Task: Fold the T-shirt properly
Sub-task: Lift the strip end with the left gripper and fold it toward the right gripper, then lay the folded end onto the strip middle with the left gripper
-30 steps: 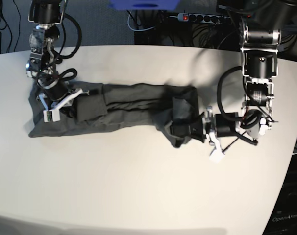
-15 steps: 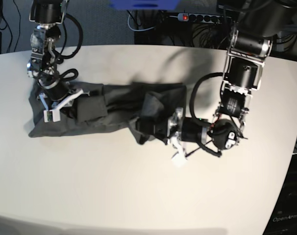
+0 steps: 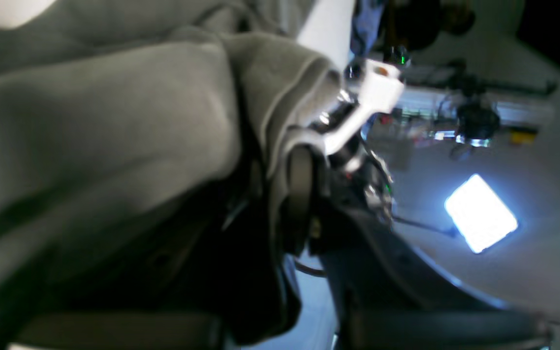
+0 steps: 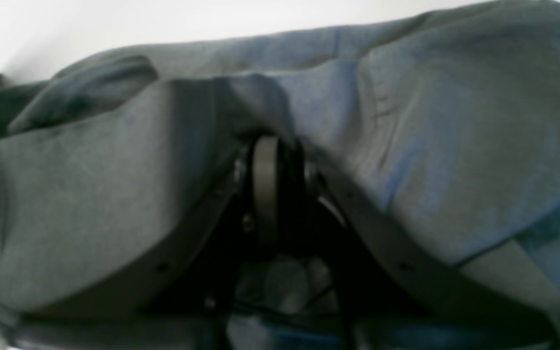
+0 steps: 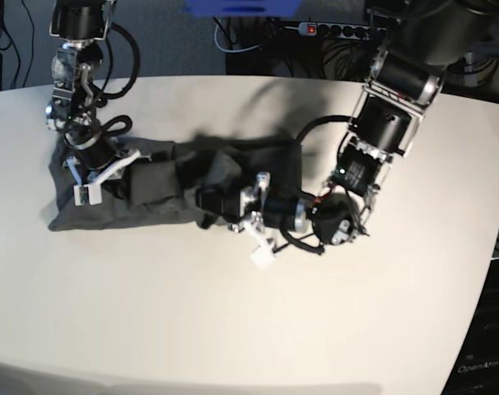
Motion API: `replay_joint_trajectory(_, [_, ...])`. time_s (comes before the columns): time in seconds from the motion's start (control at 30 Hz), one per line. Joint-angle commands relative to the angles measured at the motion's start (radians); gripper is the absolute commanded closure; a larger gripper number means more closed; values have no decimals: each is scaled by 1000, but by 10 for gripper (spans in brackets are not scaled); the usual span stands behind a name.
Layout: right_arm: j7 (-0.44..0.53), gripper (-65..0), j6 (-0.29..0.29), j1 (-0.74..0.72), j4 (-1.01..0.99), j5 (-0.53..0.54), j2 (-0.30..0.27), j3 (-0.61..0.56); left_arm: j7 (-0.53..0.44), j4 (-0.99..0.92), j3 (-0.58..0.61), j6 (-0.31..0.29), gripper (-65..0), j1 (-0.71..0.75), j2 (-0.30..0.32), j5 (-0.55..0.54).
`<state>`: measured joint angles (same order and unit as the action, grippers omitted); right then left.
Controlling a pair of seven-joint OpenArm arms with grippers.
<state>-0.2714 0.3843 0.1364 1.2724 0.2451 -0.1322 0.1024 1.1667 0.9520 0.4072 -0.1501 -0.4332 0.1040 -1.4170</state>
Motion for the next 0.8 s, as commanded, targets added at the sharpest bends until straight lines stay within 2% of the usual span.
replay_joint_trajectory(0.0, [-308,-65,-17,55,-75,-123,18,-20,-3,5,-4,-7,-42,-31,-8,-15])
replay_joint_trajectory(0.13, [-308,-65,-17,55,-75,-123,18,-20,-4,-20,-8,-9,-42,-33,-48,45])
replay_joint_trajectory(0.37, [-308,-65,-17,55,-75,-123,18,-20,-6,-20,-31,-9,-42,-33,-89,55])
replay_joint_trajectory(0.63, [-308,-65,-17,55,-75,-123,16,-20,-6,-21,-110,-1,-42,-29,-85,58])
replay_joint_trajectory(0.77, [-308,-65,-17,53,-75,-123,16,-23,-6,-21,-116,-1,-42,-26,-88,107])
